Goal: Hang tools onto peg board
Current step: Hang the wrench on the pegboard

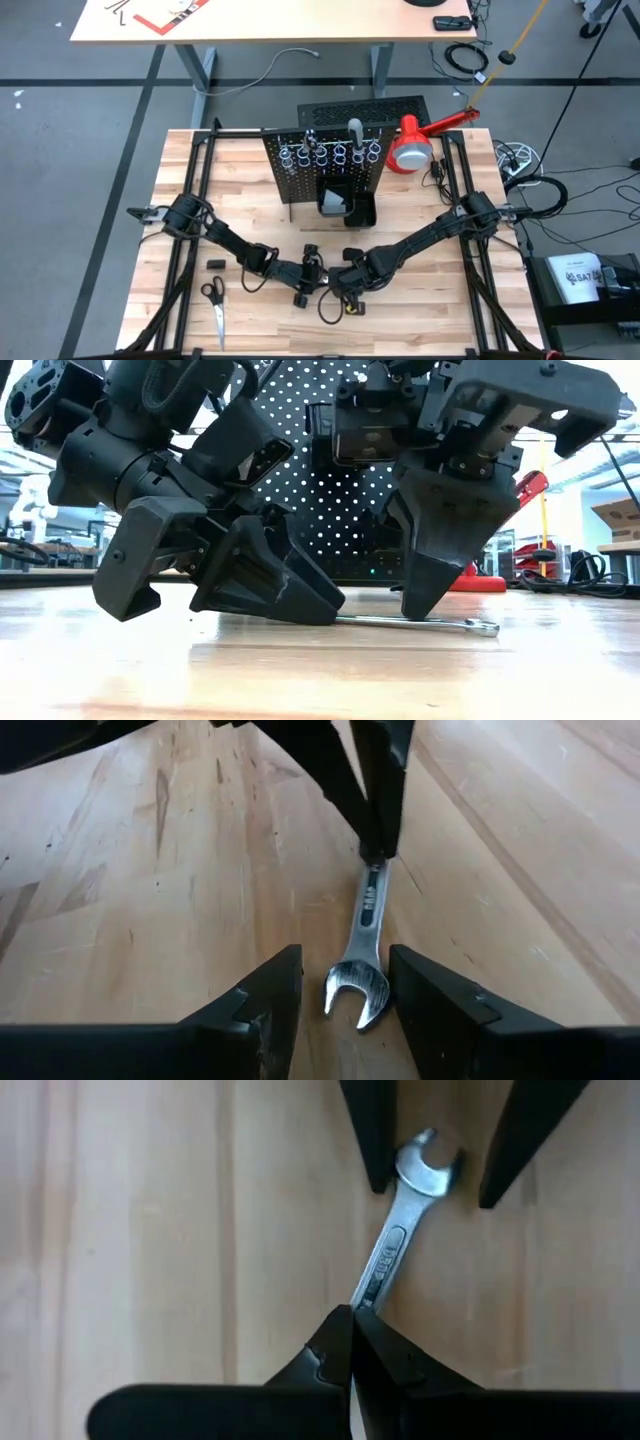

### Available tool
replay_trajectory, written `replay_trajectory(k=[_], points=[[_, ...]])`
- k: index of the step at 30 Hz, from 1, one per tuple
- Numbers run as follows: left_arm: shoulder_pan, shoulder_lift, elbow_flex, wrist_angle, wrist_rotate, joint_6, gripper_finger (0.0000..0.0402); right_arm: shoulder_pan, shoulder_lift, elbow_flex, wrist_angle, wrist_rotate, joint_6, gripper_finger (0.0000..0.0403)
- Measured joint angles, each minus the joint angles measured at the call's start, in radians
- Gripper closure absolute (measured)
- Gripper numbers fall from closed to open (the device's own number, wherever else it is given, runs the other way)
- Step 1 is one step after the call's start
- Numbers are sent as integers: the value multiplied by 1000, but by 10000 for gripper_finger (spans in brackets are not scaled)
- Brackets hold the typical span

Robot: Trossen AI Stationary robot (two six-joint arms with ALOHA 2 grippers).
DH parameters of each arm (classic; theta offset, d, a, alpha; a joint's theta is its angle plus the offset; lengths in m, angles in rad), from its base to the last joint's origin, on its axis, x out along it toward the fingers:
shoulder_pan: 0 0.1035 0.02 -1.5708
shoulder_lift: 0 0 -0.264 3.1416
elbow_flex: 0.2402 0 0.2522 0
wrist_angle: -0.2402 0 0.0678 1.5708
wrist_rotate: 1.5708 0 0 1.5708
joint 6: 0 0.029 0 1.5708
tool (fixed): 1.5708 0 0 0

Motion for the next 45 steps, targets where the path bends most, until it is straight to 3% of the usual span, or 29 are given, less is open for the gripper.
replay_trajectory(k=[4, 12, 20, 23, 30, 37, 45], points=[[4, 1, 0, 0, 16, -1, 274, 0, 0, 0, 23, -16, -13, 403], [13, 2, 1, -2, 47, 9, 390, 1, 0, 0, 29, -31, -26, 403], [19, 2, 1, -7, 46, 0, 398, 8, -1, 1, 73, -26, -94, 403], [21, 2, 1, -6, 47, -24, 398, 20, -6, 1, 73, 31, -110, 398], [44, 1, 2, 2, 104, -109, 400, 35, -9, 2, 34, 185, -83, 338], [66, 0, 2, 19, 139, -237, 400, 40, -10, 2, -5, 188, -2, 262], [82, 3, 11, 37, 150, -334, 400, 48, -10, 2, -88, 188, 82, 260]])
